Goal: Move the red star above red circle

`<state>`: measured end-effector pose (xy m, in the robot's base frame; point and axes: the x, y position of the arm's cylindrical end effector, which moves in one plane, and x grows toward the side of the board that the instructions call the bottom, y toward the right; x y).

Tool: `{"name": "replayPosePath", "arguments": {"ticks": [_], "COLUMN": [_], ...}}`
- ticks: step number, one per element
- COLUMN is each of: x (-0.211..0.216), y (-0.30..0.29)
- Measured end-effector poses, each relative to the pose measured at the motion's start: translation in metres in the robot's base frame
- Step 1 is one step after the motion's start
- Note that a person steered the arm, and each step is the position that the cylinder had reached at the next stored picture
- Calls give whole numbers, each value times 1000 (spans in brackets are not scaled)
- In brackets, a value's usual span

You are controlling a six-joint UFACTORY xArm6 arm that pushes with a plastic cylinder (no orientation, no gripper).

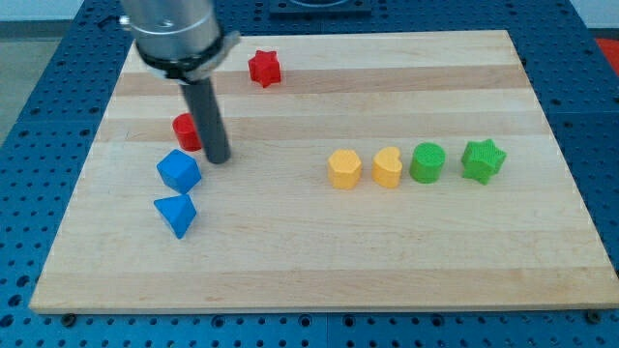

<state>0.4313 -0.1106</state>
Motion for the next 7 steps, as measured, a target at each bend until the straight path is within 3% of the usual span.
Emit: {"name": "replayPosePath", "arguments": {"ticks": [2, 3, 4, 7], "x": [-92, -149, -179, -160], "y": [86, 85, 84, 22]}}
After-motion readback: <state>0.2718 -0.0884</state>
